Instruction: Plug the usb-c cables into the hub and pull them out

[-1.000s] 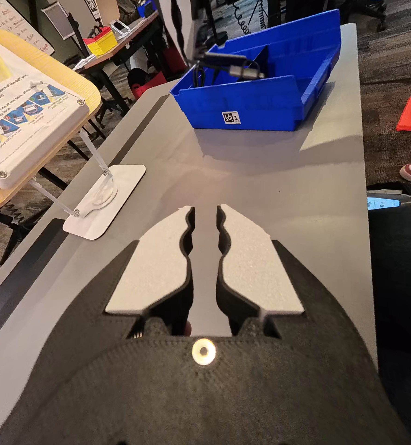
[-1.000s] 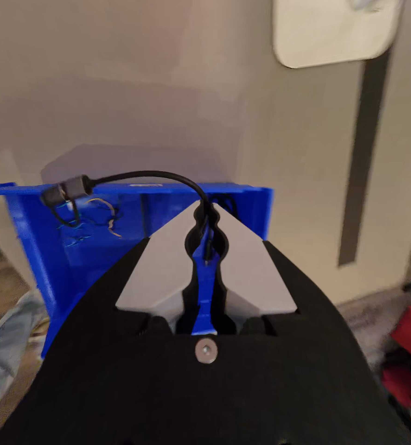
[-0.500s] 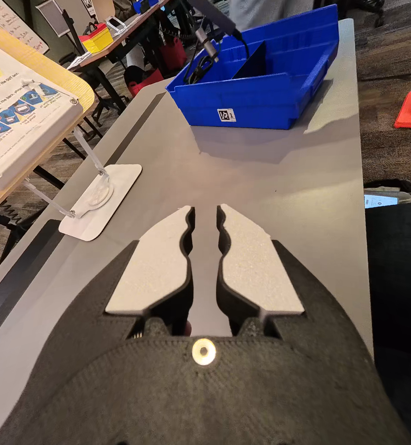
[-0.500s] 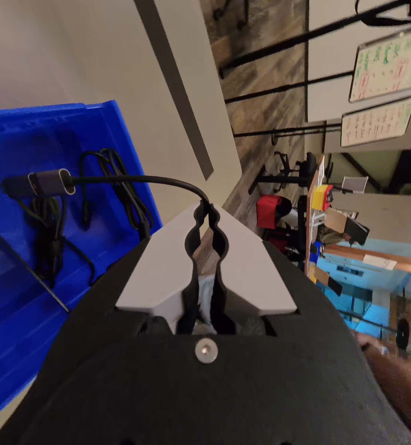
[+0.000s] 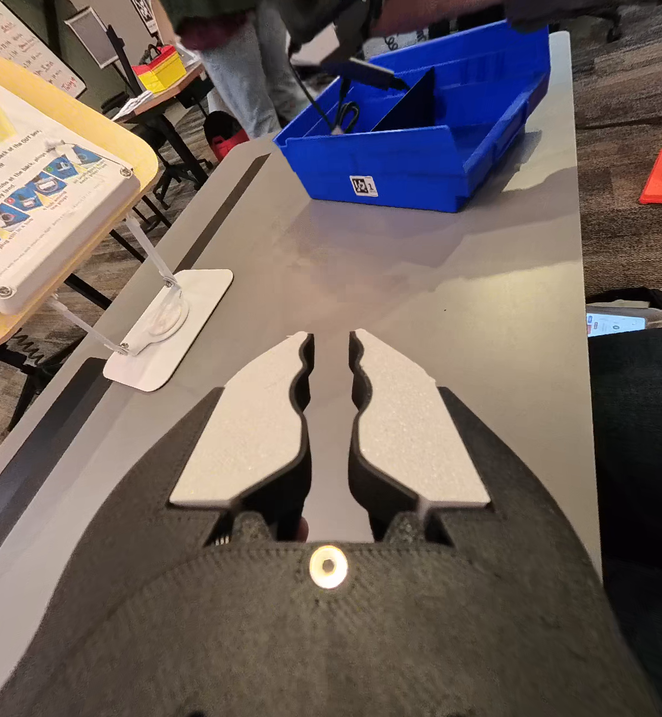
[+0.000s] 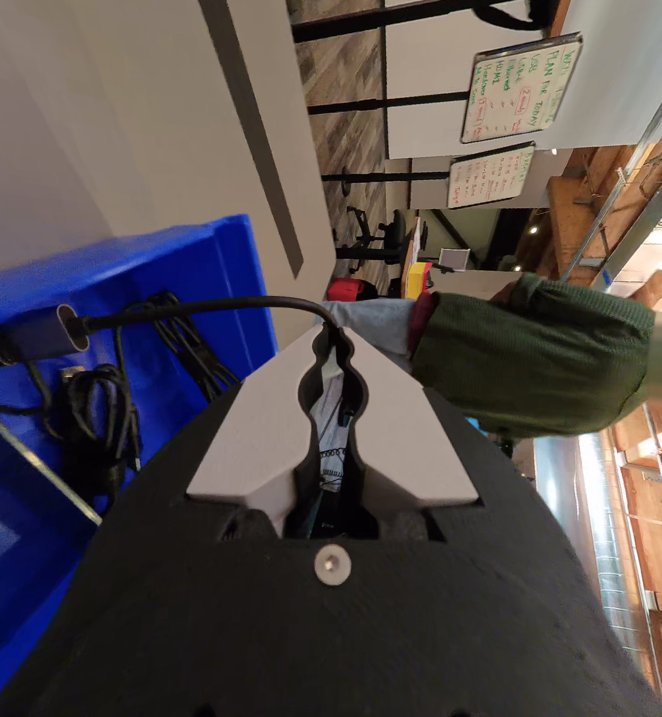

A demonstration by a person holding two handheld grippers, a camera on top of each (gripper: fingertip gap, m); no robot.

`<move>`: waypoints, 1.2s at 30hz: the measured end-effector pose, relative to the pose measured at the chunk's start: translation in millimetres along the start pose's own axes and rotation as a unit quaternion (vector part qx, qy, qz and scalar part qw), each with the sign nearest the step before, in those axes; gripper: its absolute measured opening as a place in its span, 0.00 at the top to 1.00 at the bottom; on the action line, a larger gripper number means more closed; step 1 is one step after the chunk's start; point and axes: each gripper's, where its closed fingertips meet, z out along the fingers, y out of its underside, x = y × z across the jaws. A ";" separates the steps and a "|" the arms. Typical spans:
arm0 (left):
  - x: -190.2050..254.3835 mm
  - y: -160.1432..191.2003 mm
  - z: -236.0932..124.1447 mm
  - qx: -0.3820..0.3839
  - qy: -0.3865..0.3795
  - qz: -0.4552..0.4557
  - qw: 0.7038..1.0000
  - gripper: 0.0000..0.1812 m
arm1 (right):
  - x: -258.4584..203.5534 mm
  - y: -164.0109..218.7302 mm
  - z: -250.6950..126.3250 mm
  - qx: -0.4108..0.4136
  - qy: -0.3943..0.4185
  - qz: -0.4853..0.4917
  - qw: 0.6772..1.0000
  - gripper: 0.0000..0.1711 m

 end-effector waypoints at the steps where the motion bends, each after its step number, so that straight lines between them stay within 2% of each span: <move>1: -0.3 -0.1 -0.4 0.000 0.000 0.000 1.000 0.91 | -6.0 -0.8 0.3 -0.001 -0.011 0.001 1.000 1.00; 4: -0.6 -0.1 -0.8 0.000 -0.001 0.001 1.000 0.91 | -24.0 -5.5 -1.9 0.011 -0.052 -0.001 0.999 1.00; 8: -1.0 -1.1 -1.0 0.001 -0.001 0.001 1.000 0.91 | -57.0 -10.7 -10.9 0.036 -0.171 0.003 0.985 0.95; 10: -0.9 -1.3 -0.6 0.001 -0.001 0.002 1.000 0.91 | -61.8 -6.6 -18.5 0.022 -0.220 0.025 0.975 0.78; 12: -0.9 -2.1 -0.8 0.001 -0.002 0.003 1.000 0.91 | -53.1 -7.0 -27.3 0.033 -0.226 0.036 0.973 0.69; 14: -1.7 -3.9 -1.6 0.001 -0.003 0.005 1.000 0.91 | -42.3 -7.5 -39.7 0.043 -0.243 0.079 0.966 0.63; 16: -3.6 -6.8 -3.5 0.004 -0.007 0.005 1.000 0.91 | -25.5 -4.9 -52.5 0.051 -0.243 0.122 0.961 0.61; 18: -6.3 -9.9 -6.4 0.006 -0.011 0.007 1.000 0.91 | -18.8 -2.7 -71.4 0.052 -0.274 0.188 0.942 0.57; 23: -16.8 -19.8 -17.7 0.012 -0.031 0.011 0.999 0.90 | -44.5 -27.8 -144.4 0.113 -0.403 0.311 0.854 0.59; 26: -23.7 -25.6 -25.6 0.017 -0.042 0.009 0.999 0.89 | -83.3 -41.5 -172.4 0.120 -0.444 0.329 0.825 0.56; 29: -27.9 -29.3 -32.6 0.016 -0.053 0.011 0.998 0.88 | -127.7 -44.3 -176.7 0.085 -0.453 0.329 0.824 0.49; 32: -27.7 -32.5 -38.5 0.015 -0.057 0.014 0.998 0.88 | -162.5 -40.7 -169.0 0.043 -0.445 0.319 0.836 0.47; 34: -24.8 -33.1 -42.1 0.014 -0.057 0.017 0.998 0.88 | -176.8 -36.1 -163.2 0.021 -0.438 0.309 0.844 0.55; 36: -21.0 -30.5 -45.4 0.010 -0.056 0.020 0.998 0.88 | -189.3 -35.6 -163.8 0.014 -0.453 0.312 0.835 0.66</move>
